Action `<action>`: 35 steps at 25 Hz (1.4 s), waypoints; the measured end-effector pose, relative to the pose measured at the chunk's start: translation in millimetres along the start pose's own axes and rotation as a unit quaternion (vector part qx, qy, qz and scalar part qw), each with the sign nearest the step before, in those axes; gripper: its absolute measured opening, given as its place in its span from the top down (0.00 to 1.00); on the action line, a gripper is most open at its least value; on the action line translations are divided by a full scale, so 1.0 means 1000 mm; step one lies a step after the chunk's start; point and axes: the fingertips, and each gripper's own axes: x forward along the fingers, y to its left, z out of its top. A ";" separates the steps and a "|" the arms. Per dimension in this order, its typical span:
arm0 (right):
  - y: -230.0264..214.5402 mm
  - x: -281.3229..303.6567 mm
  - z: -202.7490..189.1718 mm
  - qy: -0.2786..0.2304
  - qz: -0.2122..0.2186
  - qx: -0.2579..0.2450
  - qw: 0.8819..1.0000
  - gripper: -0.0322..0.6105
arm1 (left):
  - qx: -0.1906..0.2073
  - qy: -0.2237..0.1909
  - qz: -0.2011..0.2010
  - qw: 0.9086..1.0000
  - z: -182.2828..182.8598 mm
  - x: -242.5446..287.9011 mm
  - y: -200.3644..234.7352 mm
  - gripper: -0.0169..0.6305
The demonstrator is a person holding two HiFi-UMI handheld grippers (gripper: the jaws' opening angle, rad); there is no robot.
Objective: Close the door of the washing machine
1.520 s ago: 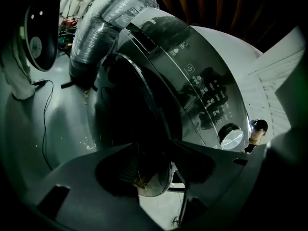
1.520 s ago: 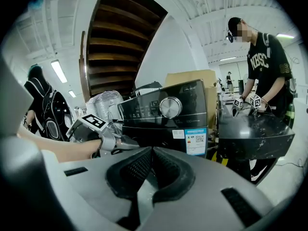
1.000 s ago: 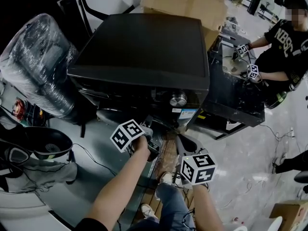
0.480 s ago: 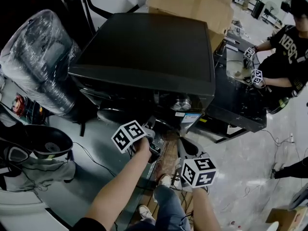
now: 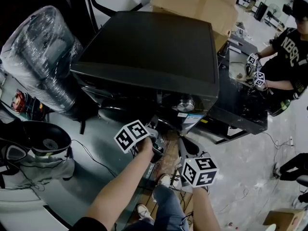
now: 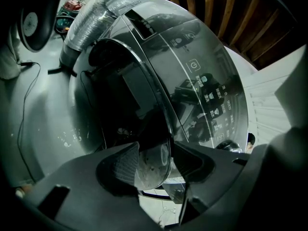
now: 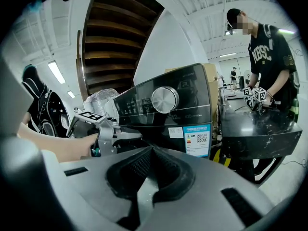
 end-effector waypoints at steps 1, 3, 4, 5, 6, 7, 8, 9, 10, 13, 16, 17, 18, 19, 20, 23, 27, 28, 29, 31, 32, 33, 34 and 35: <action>0.000 0.000 0.001 -0.001 0.000 -0.001 1.000 0.92 | 0.000 -0.001 -0.001 1.000 0.000 0.000 0.000 0.60; -0.002 0.000 0.002 -0.002 -0.001 -0.001 1.000 0.92 | -0.001 0.000 0.000 1.000 0.001 0.001 0.000 0.60; -0.002 0.000 0.002 -0.003 -0.001 -0.001 1.000 0.92 | -0.002 -0.001 0.000 1.000 0.001 0.001 0.001 0.60; -0.003 0.000 0.001 -0.003 -0.002 -0.001 1.000 0.92 | -0.003 -0.002 0.001 1.000 0.000 0.002 0.001 0.60; -0.004 0.000 0.001 -0.002 -0.003 0.000 1.000 0.92 | -0.004 -0.004 0.002 1.000 0.000 0.002 0.001 0.60; -0.004 -0.001 0.000 -0.001 -0.004 0.000 1.000 0.92 | -0.005 -0.007 0.002 1.000 0.000 0.002 0.000 0.60; -0.003 -0.001 -0.001 0.000 -0.004 0.000 1.000 0.92 | -0.005 -0.009 0.003 1.000 0.000 0.002 0.000 0.60; -0.003 -0.001 -0.001 0.001 -0.004 -0.001 1.000 0.92 | -0.005 -0.010 0.004 1.000 0.000 0.001 0.000 0.60; -0.002 -0.001 0.000 0.001 -0.003 -0.002 1.000 0.92 | -0.006 -0.011 0.004 1.000 0.000 0.001 0.000 0.60; -0.001 0.000 0.003 -0.001 -0.001 -0.004 1.000 0.92 | -0.009 -0.008 0.005 1.000 0.002 0.002 -0.001 0.60; 0.000 0.000 0.004 -0.001 0.000 -0.005 1.000 0.92 | -0.007 -0.008 0.005 1.000 0.002 0.005 -0.002 0.60; -0.001 0.000 0.004 -0.001 0.000 -0.006 1.000 0.92 | -0.005 -0.008 0.002 1.000 0.002 0.005 -0.002 0.60; -0.001 0.000 0.004 -0.001 0.000 -0.005 1.000 0.92 | -0.004 -0.007 0.001 1.000 0.002 0.005 -0.002 0.60; -0.001 0.001 0.005 -0.001 0.000 -0.005 1.000 0.92 | -0.004 -0.005 0.000 1.000 0.002 0.005 -0.002 0.60; -0.001 0.001 0.005 0.000 0.000 -0.004 1.000 0.92 | -0.004 -0.002 0.000 1.000 0.002 0.005 -0.002 0.60; 0.000 0.002 0.006 -0.001 0.001 -0.003 1.000 0.92 | -0.002 -0.002 0.000 1.000 0.002 0.005 -0.003 0.60; 0.001 0.000 0.008 -0.002 0.003 -0.002 1.000 0.92 | -0.002 -0.010 0.004 1.000 0.003 0.004 -0.002 0.60; 0.001 -0.001 0.009 -0.003 0.002 -0.003 1.000 0.92 | -0.002 -0.009 0.005 1.000 0.002 0.004 -0.002 0.60; 0.000 -0.003 0.011 -0.004 0.001 -0.003 1.000 0.92 | -0.002 -0.007 0.006 1.000 0.002 0.004 -0.002 0.60; -0.001 -0.006 0.014 -0.007 -0.001 -0.005 1.000 0.92 | -0.005 0.002 0.009 1.000 0.001 0.005 -0.002 0.60; -0.001 -0.007 0.015 -0.008 -0.002 -0.006 1.000 0.92 | -0.007 0.006 0.011 1.000 0.001 0.005 -0.002 0.60; 0.001 -0.009 0.015 -0.009 -0.002 -0.007 1.000 0.92 | -0.009 0.010 0.012 1.000 0.001 0.005 -0.002 0.60; 0.001 -0.011 0.016 -0.010 -0.002 -0.008 1.000 0.92 | -0.010 0.013 0.011 1.000 0.001 0.004 -0.001 0.60; 0.002 -0.013 0.016 -0.010 -0.003 -0.008 1.000 0.92 | -0.012 0.017 0.009 1.000 0.001 0.004 -0.001 0.60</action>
